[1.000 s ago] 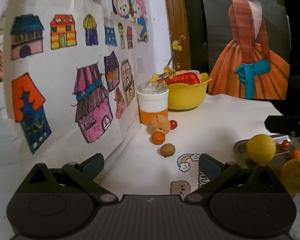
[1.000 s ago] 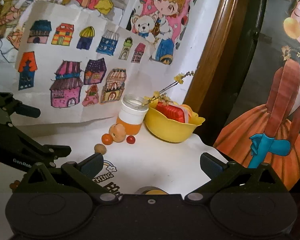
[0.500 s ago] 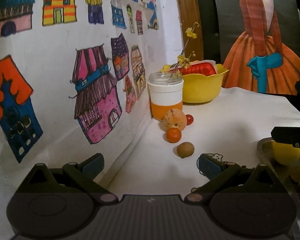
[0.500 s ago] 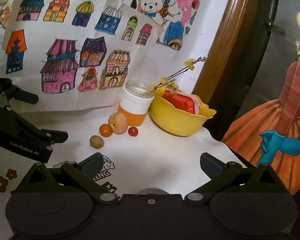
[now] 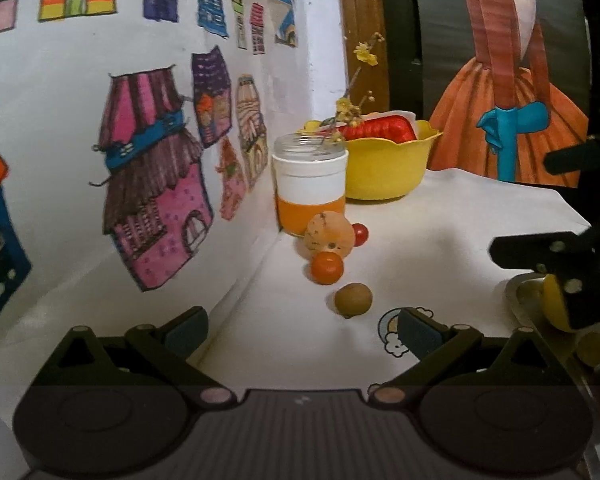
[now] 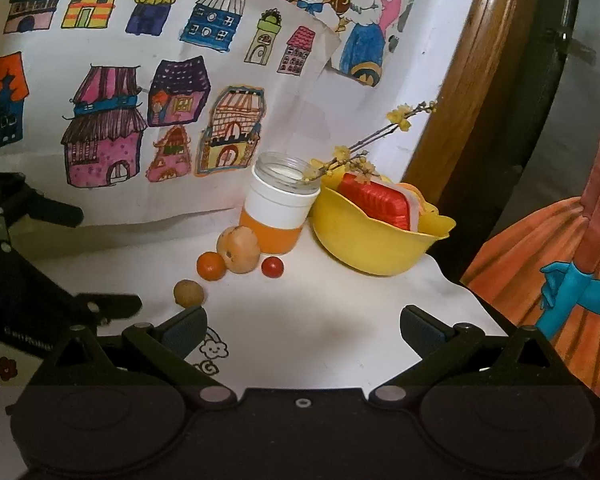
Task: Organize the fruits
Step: 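Move both open tools away from the tray toward the jar and bowl, then reach the left tool to the small brown fruit while the right tool reaches the orange tomato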
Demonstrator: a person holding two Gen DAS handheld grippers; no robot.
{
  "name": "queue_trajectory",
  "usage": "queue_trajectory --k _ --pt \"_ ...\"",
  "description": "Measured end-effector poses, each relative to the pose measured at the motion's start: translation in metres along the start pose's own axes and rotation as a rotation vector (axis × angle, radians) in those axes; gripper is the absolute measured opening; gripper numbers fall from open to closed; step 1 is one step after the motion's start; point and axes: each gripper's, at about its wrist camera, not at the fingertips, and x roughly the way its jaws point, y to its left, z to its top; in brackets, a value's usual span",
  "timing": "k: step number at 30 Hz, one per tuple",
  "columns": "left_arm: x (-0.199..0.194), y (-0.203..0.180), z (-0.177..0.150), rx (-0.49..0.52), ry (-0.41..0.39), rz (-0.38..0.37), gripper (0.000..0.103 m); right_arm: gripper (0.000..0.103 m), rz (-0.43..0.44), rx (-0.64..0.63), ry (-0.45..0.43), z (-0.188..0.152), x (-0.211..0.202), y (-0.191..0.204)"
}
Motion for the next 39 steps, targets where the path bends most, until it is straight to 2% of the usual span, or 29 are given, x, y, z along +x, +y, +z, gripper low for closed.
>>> queue_trajectory --k 7,22,26,30,33,37,39 --pt "0.011 -0.008 0.002 0.014 0.018 -0.023 0.103 0.102 0.01 0.042 0.004 0.009 0.009 -0.006" --pt "0.035 -0.02 0.014 -0.038 0.036 -0.054 0.103 0.102 0.024 0.108 0.022 0.017 0.026 -0.016" --pt "0.04 -0.021 0.01 -0.047 0.052 -0.038 0.103 0.102 0.123 0.262 0.045 0.018 0.041 -0.03" --pt "0.04 -0.019 0.004 -0.065 0.044 -0.067 0.102 0.102 0.237 0.417 0.08 0.017 0.066 -0.04" --pt "0.039 -0.016 0.003 -0.083 0.031 -0.106 0.102 0.102 0.274 0.443 0.1 0.019 0.085 -0.037" --pt "0.041 -0.011 0.002 -0.101 0.01 -0.143 0.094 0.095 0.349 0.438 0.15 0.024 0.111 -0.024" --pt "0.045 -0.007 0.002 -0.123 0.026 -0.166 0.09 0.09 0.366 0.427 0.172 0.027 0.122 -0.017"
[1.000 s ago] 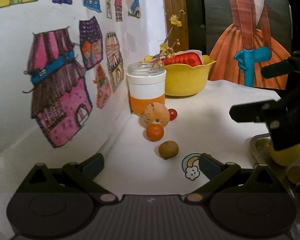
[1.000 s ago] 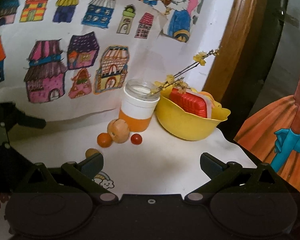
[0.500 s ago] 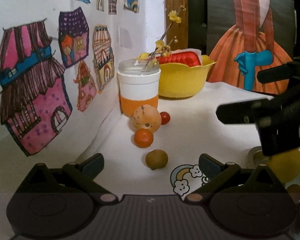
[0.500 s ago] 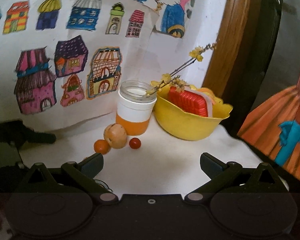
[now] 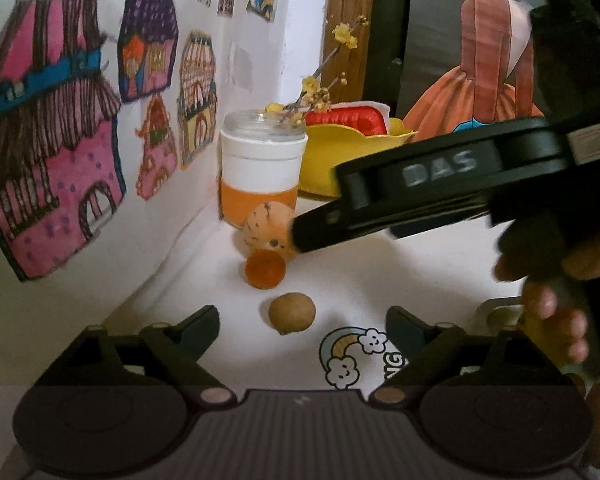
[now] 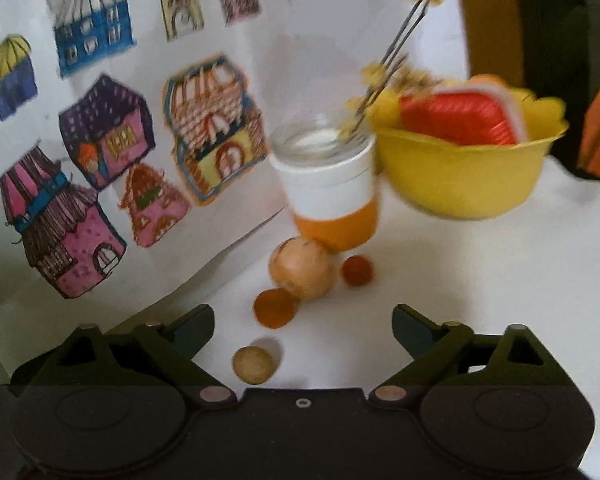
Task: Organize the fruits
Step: 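Reach the left tool to the small brown fruit while the right tool reaches the orange tomato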
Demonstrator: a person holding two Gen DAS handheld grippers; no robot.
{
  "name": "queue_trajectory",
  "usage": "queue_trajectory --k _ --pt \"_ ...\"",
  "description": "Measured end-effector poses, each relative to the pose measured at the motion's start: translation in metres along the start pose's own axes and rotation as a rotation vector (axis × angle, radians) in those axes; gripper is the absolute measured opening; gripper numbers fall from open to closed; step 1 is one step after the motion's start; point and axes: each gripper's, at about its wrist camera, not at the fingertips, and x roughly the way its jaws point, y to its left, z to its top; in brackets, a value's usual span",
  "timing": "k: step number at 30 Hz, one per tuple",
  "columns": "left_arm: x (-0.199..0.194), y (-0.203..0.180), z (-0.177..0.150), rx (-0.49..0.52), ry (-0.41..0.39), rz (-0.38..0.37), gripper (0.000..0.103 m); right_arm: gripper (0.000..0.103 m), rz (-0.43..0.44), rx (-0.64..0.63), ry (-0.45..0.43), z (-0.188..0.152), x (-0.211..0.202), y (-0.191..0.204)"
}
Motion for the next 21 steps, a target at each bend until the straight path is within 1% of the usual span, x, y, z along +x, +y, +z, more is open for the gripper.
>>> queue_trajectory --k 3,4,6,8,9,13,16,21 --pt "0.002 0.008 0.001 -0.04 0.001 -0.022 0.084 0.083 -0.013 -0.013 -0.002 0.004 0.013 0.006" --pt "0.003 0.01 0.001 -0.048 0.003 -0.027 0.081 0.08 -0.013 -0.016 -0.001 0.006 0.017 0.007" --pt "0.004 0.011 0.001 -0.058 0.009 -0.037 0.078 0.076 -0.013 -0.022 0.009 0.008 0.026 0.01" --pt "0.006 0.013 0.001 -0.065 0.019 -0.048 0.071 0.071 -0.014 -0.031 0.017 0.009 0.033 0.013" --pt "0.008 0.015 0.0 -0.072 0.028 -0.057 0.069 0.068 -0.012 -0.034 0.021 0.009 0.037 0.014" --pt "0.014 0.022 -0.002 -0.114 0.064 -0.092 0.054 0.055 -0.005 -0.033 0.037 0.007 0.051 0.013" --pt "0.013 0.025 -0.004 -0.133 0.061 -0.098 0.046 0.052 0.002 -0.022 0.043 0.006 0.057 0.012" --pt "0.015 0.028 -0.003 -0.144 0.063 -0.109 0.045 0.049 0.007 -0.033 0.038 0.006 0.06 0.014"
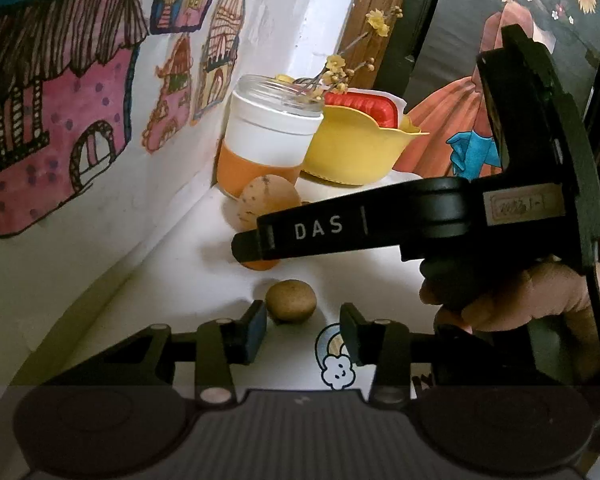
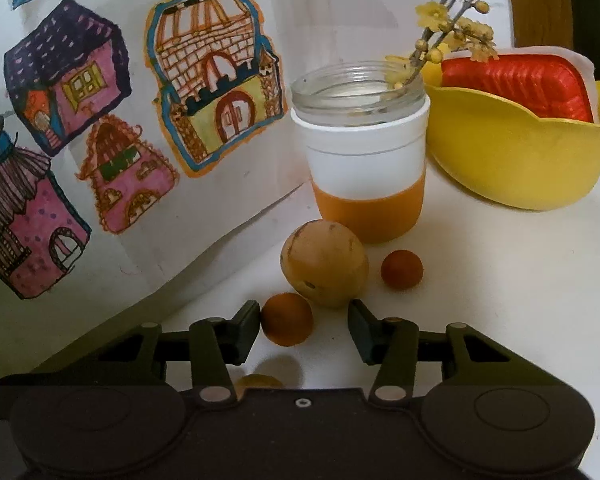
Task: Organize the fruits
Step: 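Reach the left tool to the small brown fruit while the right tool reaches the orange tomato, then close the left tool on the brown fruit while the right tool grasps the orange tomato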
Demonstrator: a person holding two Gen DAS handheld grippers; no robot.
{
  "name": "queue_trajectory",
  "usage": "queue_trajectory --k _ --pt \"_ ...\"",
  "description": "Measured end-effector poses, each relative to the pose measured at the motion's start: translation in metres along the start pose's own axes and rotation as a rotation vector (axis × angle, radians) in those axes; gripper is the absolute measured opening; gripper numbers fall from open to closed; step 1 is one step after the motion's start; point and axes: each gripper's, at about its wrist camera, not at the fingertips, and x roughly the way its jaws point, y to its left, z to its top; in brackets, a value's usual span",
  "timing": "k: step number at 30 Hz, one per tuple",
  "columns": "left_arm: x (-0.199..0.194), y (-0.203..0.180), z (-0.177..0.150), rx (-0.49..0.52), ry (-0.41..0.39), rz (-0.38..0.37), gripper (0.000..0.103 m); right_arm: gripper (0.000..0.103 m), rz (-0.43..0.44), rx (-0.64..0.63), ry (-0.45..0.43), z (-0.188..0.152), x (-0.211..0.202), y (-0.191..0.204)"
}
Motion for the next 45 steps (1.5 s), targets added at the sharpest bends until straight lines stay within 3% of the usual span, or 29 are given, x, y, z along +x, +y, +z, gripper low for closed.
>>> queue_trajectory --k 5,11,28,45 --pt "-0.001 0.003 0.0 -0.022 -0.004 -0.008 0.044 0.042 0.004 -0.014 0.0 -0.001 0.001 0.004" --pt "-0.006 0.008 -0.003 -0.054 -0.007 -0.003 0.031 0.03 0.003 -0.037 0.002 -0.002 0.001 0.005" --pt "-0.01 0.015 -0.004 -0.083 -0.009 -0.026 0.027 0.03 -0.01 -0.003 -0.003 -0.017 -0.026 -0.013" --pt "-0.034 0.005 -0.024 -0.076 0.002 -0.049 0.027 0.03 -0.045 -0.015 -0.01 -0.048 -0.104 -0.012"
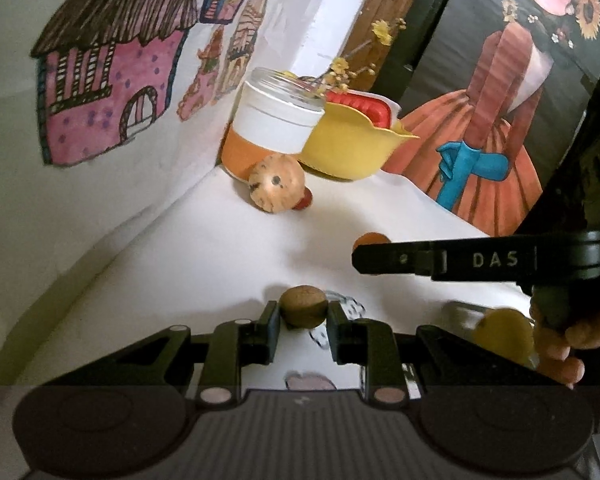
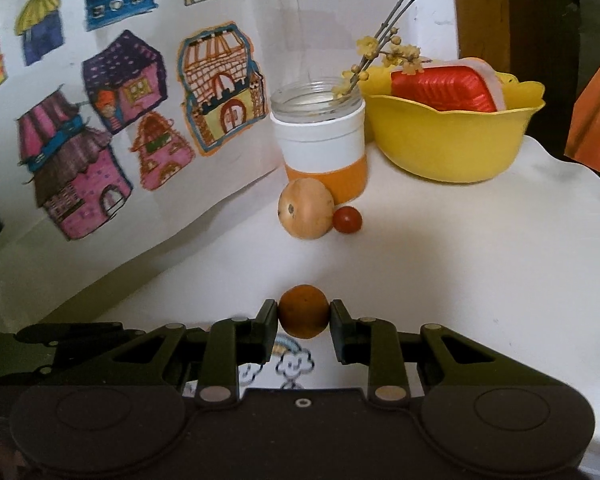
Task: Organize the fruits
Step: 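Close the left tool on the brown fruit while the right tool grasps the orange tomato, then carry the brown fruit over the tray with the left tool while the right tool carries the orange tomato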
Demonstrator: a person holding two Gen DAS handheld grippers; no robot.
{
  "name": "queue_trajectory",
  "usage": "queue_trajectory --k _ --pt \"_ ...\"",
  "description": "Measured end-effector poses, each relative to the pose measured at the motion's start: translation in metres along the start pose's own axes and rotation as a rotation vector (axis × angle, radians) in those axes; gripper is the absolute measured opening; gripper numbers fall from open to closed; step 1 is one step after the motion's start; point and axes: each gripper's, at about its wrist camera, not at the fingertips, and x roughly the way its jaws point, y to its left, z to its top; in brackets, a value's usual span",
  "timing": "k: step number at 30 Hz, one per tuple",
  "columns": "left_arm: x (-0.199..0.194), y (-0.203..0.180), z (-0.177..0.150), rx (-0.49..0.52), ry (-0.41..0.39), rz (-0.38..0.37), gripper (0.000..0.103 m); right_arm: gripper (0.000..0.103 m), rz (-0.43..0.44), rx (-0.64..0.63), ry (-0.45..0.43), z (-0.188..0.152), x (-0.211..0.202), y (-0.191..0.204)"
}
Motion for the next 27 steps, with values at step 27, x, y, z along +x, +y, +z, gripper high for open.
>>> queue_trajectory --k 27 --pt "-0.024 -0.049 -0.033 0.145 0.023 0.065 0.025 0.03 0.043 0.02 -0.056 -0.061 -0.087 0.009"
